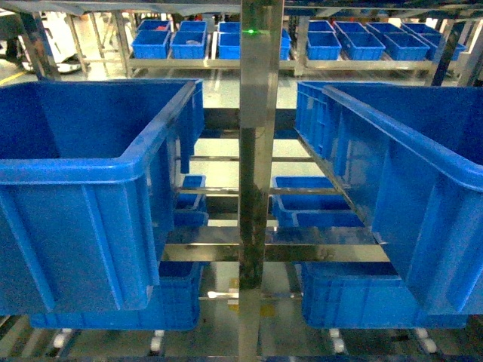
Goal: Sort and place red and yellow blocks in left bins
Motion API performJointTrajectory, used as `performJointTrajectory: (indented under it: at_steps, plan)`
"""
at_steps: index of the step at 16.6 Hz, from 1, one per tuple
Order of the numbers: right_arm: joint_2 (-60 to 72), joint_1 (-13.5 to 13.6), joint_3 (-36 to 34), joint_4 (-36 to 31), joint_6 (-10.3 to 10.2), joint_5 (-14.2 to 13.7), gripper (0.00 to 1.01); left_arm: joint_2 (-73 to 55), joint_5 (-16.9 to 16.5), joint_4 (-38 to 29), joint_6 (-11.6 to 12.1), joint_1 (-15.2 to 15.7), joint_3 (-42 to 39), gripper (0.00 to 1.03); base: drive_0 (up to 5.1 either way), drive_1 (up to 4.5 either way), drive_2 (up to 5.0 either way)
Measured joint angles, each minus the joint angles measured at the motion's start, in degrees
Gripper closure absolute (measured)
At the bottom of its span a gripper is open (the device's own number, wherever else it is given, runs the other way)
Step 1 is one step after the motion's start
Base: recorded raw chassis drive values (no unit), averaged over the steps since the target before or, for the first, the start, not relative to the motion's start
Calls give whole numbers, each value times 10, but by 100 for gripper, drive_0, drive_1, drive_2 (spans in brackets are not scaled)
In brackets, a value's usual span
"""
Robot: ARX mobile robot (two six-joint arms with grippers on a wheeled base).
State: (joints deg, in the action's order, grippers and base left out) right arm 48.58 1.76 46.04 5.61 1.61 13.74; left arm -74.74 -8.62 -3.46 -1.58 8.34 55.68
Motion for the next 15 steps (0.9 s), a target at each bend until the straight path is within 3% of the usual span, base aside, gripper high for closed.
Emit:
performJointTrajectory:
  at_steps: [5, 7, 10, 15]
  plan:
    - [-13, 1, 12, 23, 15, 0, 3, 0, -3, 8, 0, 0, 0, 76, 0, 0, 0]
    - [-12, 1, 11, 22, 15, 0, 3, -26, -5, 84, 10, -1, 24, 76, 0, 0, 0]
    - [-17, 1, 11, 21, 16, 0, 3, -99, -15, 158, 50, -9, 60, 76, 0, 0, 0]
    - [-17, 1, 11, 21, 17, 0, 3, -210, 57, 71, 125, -50, 119, 74, 0, 0, 0]
